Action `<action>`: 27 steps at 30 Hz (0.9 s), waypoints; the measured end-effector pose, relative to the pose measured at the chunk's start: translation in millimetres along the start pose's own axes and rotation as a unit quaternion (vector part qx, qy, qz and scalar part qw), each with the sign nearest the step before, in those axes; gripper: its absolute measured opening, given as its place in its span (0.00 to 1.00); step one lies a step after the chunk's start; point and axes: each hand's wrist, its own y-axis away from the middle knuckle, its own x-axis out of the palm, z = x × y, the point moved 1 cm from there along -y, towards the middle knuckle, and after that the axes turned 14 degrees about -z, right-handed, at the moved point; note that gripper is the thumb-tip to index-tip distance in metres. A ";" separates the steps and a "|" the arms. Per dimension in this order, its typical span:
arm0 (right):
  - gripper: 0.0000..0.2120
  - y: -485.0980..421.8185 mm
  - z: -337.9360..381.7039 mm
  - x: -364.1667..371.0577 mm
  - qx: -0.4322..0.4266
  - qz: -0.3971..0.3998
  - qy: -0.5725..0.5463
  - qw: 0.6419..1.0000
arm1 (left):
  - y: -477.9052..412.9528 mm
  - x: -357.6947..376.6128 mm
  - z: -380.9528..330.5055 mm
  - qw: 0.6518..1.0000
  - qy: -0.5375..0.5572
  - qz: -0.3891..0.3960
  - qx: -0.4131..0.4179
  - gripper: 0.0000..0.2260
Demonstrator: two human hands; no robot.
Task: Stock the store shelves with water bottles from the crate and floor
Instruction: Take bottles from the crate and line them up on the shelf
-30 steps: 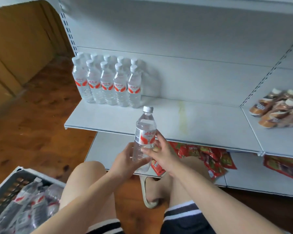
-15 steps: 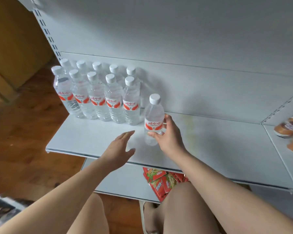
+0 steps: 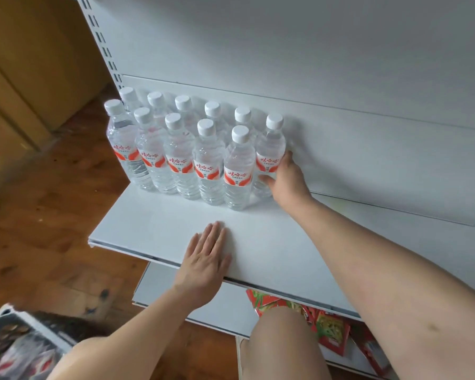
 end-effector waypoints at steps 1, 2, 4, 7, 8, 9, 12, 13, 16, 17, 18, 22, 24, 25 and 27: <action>0.32 -3.7 1.5 0.3 0.001 0.003 0.014 1.000 | 0.0 0.0 0.3 1.000 -0.006 0.003 0.002 0.38; 0.32 -6.1 3.4 0.0 0.003 0.007 0.030 1.000 | 0.1 0.4 1.0 1.000 -0.007 0.004 0.002 0.36; 0.30 -7.0 7.4 -2.7 0.008 0.012 0.062 0.998 | -0.4 0.4 2.1 1.000 0.000 0.001 -0.003 0.35; 0.26 8.3 4.8 -6.2 0.063 0.027 0.097 0.993 | 0.1 -1.8 3.0 1.000 0.001 0.017 -0.005 0.36; 0.25 21.3 2.2 -5.8 0.096 0.043 0.103 0.989 | 4.0 -4.4 2.5 1.000 0.012 0.026 -0.008 0.36; 0.22 38.8 1.1 -5.2 0.130 0.059 0.101 0.985 | 9.4 -10.0 0.8 0.999 0.035 0.030 -0.015 0.35; 0.14 107.2 13.6 -2.0 0.176 0.089 0.036 0.980 | 44.6 -35.2 -1.0 0.979 0.178 -0.008 -0.101 0.26; 0.12 133.9 26.9 -1.7 0.174 0.103 -0.014 0.979 | 61.3 -45.8 -0.3 0.968 0.206 -0.035 -0.139 0.25; 0.10 210.6 76.9 -6.6 0.173 0.166 -0.185 0.953 | 116.9 -72.6 4.8 0.926 0.241 -0.086 -0.279 0.16; 0.10 234.4 93.7 -7.3 0.184 0.179 -0.224 0.940 | 137.8 -82.3 7.4 0.906 0.250 -0.097 -0.327 0.13; 0.11 253.3 102.5 -4.4 0.208 0.186 -0.258 0.925 | 152.5 -86.3 9.1 0.887 0.262 -0.105 -0.365 0.11; 0.13 332.4 119.1 4.7 0.282 0.272 -0.298 0.871 | 213.2 -112.1 16.2 0.803 0.320 -0.172 -0.473 0.10; 0.15 364.3 122.5 6.8 0.267 0.320 -0.263 0.870 | 246.3 -124.1 19.4 0.755 0.364 -0.198 -0.508 0.11; 0.14 375.4 126.0 6.6 0.253 0.338 -0.250 0.872 | 263.6 -128.3 20.8 0.739 0.376 -0.199 -0.522 0.11; 0.13 390.5 138.5 2.5 0.195 0.365 -0.230 0.881 | 296.9 -134.2 22.7 0.730 0.377 -0.201 -0.534 0.10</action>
